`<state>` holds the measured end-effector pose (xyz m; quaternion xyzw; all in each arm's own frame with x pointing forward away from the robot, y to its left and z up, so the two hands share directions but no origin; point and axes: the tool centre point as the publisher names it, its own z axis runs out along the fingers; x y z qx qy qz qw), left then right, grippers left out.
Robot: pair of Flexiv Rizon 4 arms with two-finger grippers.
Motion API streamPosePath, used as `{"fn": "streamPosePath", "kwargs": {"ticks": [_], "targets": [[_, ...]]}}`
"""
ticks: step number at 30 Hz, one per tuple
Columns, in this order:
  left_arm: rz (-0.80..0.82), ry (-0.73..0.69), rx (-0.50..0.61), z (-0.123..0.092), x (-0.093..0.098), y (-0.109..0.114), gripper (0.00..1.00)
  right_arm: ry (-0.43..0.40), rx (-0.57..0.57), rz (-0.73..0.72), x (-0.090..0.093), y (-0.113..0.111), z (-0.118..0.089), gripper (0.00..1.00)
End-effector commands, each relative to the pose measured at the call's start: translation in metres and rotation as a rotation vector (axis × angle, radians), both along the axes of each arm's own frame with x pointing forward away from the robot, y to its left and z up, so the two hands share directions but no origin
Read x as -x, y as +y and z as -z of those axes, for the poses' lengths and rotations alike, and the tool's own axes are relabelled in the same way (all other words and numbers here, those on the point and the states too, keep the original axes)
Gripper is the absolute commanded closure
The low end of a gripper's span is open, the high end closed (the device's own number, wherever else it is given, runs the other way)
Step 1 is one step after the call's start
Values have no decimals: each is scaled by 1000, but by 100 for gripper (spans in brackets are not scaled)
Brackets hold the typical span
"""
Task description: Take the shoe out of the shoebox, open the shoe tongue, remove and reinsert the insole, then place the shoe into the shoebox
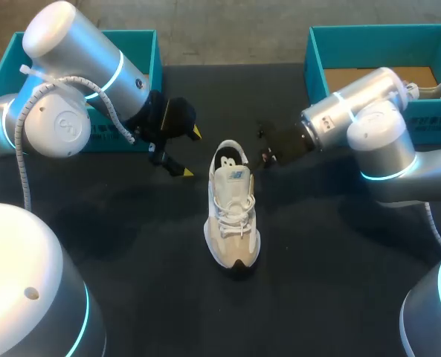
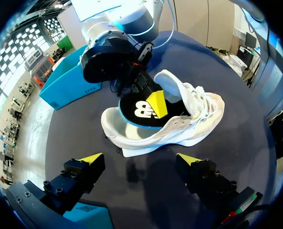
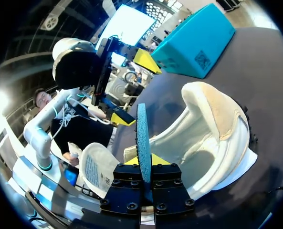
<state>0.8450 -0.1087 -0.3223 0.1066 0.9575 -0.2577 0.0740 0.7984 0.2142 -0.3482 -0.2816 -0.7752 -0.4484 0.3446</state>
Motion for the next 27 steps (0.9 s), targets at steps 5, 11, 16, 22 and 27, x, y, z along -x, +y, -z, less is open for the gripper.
{"fn": "streamPosePath", "kwargs": {"ticks": [5,11,16,22,27], "targets": [[0,0,-3,0,0,0,0,-53,34,12,-8,-1,-11,84],[0,0,-3,0,0,0,0,-83,51,17,-15,-7,-20,79],[0,0,-3,0,0,0,0,-97,58,19,-21,-10,-23,78],[0,0,-3,0,0,0,0,-124,49,17,-37,-7,-23,100],[0,0,-3,0,0,0,0,-114,38,-14,-43,1,-17,100]]}}
